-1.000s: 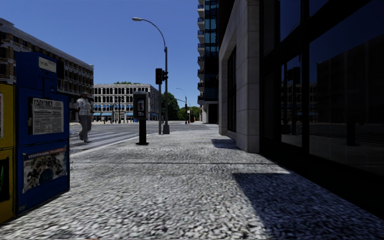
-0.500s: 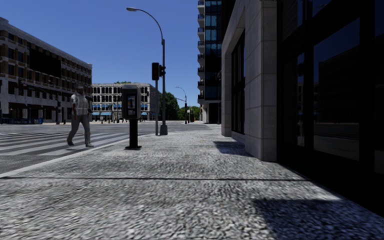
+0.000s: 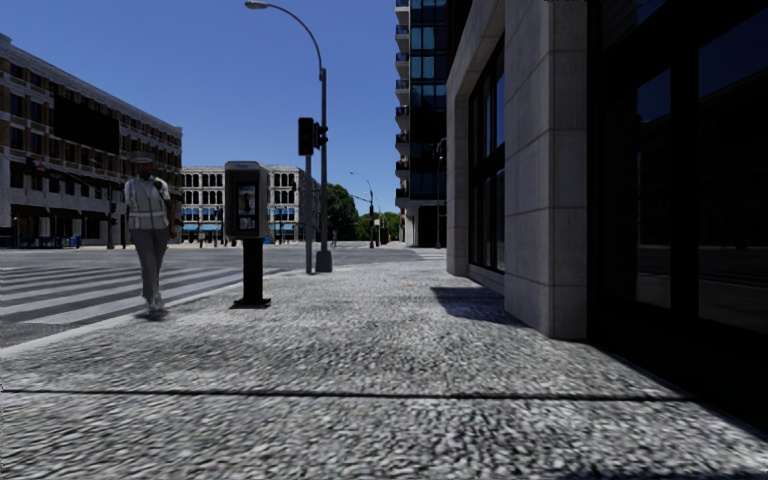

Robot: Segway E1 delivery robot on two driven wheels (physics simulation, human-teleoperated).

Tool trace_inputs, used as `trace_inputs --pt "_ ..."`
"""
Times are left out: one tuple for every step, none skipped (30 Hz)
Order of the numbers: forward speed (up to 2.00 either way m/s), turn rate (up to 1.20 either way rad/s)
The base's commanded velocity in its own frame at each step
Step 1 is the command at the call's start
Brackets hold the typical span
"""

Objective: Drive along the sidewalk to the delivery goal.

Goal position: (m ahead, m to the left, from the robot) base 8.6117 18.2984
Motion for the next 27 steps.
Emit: trace_inputs --pt "2.0 -0.34" --pt "2.0 -0.34" --pt "2.0 -0.34" --pt "2.0 -0.35" --pt "2.0 -0.35" --pt "2.0 -0.35" --pt "2.0 -0.35" --pt "2.0 -0.35" --pt "2.0 -0.35" --pt "2.0 -0.29" --pt "2.0 -0.22" --pt "2.0 -0.06" --pt "2.0 0.0" --pt "2.0 0.0" --pt "2.0 0.0" --pt "2.0 0.0" --pt "2.0 0.0" --pt "2.0 0.0" --pt "2.0 0.0" --pt "2.0 0.0" --pt "2.0 0.0" --pt "2.0 0.0" --pt "2.0 0.0" --pt "2.0 0.0" --pt "2.0 0.0" --pt "2.0 0.0" --pt "2.0 0.0"
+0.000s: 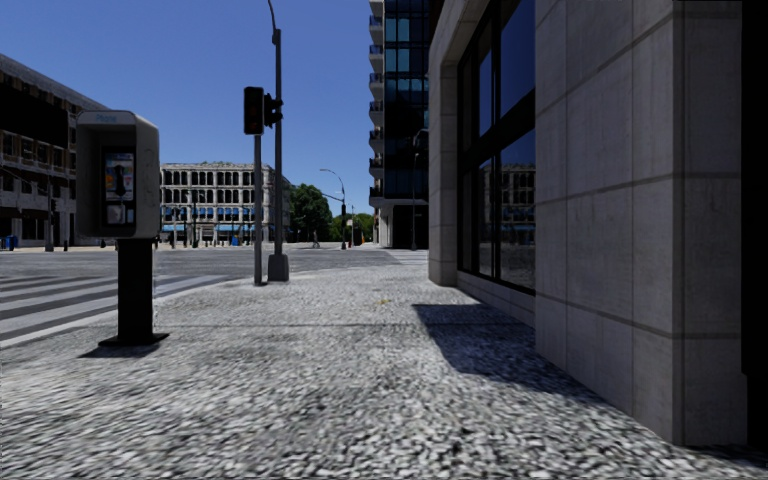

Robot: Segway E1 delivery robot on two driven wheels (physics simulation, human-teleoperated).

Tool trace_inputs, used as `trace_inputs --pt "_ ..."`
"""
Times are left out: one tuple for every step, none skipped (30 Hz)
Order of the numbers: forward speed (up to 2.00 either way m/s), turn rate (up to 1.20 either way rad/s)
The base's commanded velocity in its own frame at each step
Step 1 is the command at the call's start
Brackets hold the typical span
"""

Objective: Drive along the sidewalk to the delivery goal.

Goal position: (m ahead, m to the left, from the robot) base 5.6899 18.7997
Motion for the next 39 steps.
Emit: trace_inputs --pt "2.0 0.0" --pt "2.0 0.0" --pt "2.0 0.0" --pt "2.0 0.0" --pt "2.0 0.0" --pt "2.0 0.0" --pt "2.0 0.0" --pt "2.0 0.0" --pt "2.0 0.0" --pt "2.0 0.0" --pt "2.0 0.0" --pt "2.0 0.02" --pt "2.0 0.08" --pt "2.0 0.08" --pt "2.0 0.1" --pt "2.0 0.11" --pt "2.0 0.11" --pt "2.0 0.11" --pt "2.0 0.12" --pt "2.0 0.12" --pt "2.0 0.13" --pt "2.0 0.16" --pt "2.0 0.16" --pt "2.0 0.19" --pt "2.0 0.23" --pt "2.0 0.25" --pt "2.0 0.31" --pt "2.0 0.31" --pt "2.0 0.38" --pt "2.0 0.41" --pt "2.0 0.46" --pt "2.0 0.46" --pt "2.0 0.48" --pt "2.0 0.53" --pt "2.0 0.55" --pt "2.0 0.56" --pt "2.0 0.56" --pt "2.0 0.56" --pt "2.0 0.56"
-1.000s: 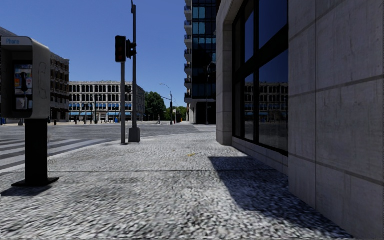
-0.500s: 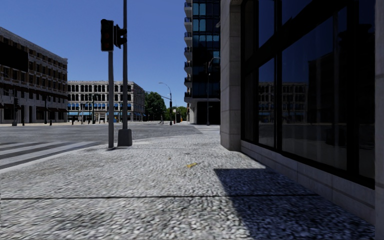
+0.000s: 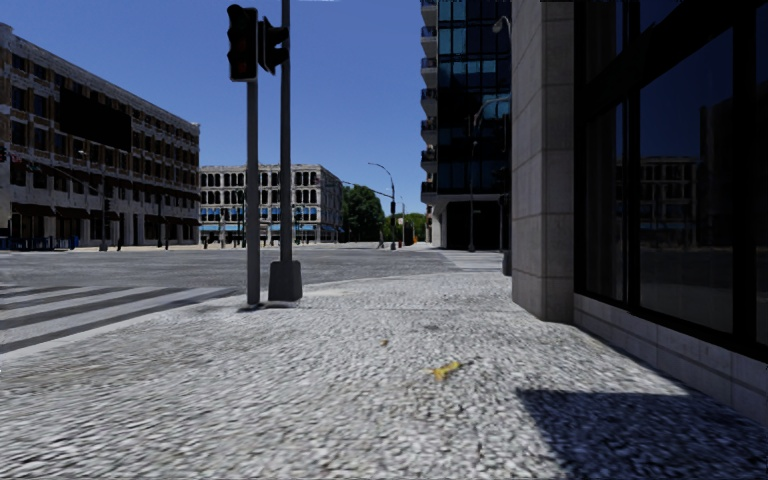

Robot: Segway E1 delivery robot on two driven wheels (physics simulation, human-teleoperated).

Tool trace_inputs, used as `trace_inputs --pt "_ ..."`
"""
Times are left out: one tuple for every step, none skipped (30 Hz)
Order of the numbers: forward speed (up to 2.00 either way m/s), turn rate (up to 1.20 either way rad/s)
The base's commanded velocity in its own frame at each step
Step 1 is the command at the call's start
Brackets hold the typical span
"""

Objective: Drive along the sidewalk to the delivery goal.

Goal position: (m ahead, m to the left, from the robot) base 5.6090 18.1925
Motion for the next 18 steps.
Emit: trace_inputs --pt "2.0 0.56" --pt "2.0 0.56" --pt "2.0 0.56" --pt "2.0 0.56" --pt "2.0 0.56" --pt "2.0 0.56" --pt "2.0 0.56" --pt "2.0 0.56" --pt "2.0 0.56" --pt "2.0 0.56" --pt "2.0 0.56" --pt "2.0 0.56" --pt "2.0 0.56" --pt "2.0 0.58" --pt "2.0 0.58" --pt "2.0 0.59" --pt "2.0 0.59" --pt "2.0 0.59"
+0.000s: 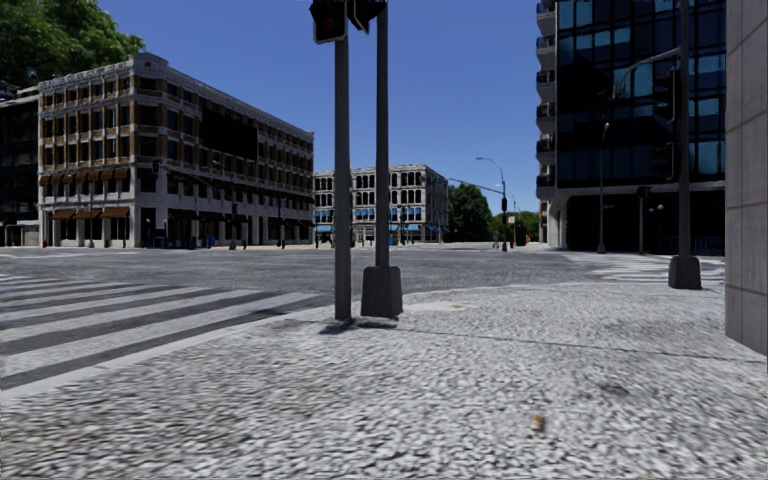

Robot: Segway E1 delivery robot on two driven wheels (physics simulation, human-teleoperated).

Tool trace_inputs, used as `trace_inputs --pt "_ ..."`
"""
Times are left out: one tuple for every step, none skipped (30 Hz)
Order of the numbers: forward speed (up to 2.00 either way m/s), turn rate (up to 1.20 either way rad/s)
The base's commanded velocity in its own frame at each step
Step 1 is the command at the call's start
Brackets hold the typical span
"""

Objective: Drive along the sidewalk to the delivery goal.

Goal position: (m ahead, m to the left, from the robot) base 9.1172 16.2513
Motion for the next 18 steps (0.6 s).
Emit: trace_inputs --pt "2.0 0.59" --pt "2.0 0.59" --pt "2.0 0.59" --pt "2.0 0.59" --pt "2.0 0.59" --pt "2.0 0.59" --pt "2.0 0.59" --pt "2.0 0.6" --pt "2.0 0.6" --pt "2.0 0.61" --pt "2.0 0.61" --pt "2.0 0.61" --pt "2.0 0.61" --pt "2.0 0.61" --pt "2.0 0.61" --pt "2.0 0.61" --pt "1.97 0.58" --pt "1.84 0.37"
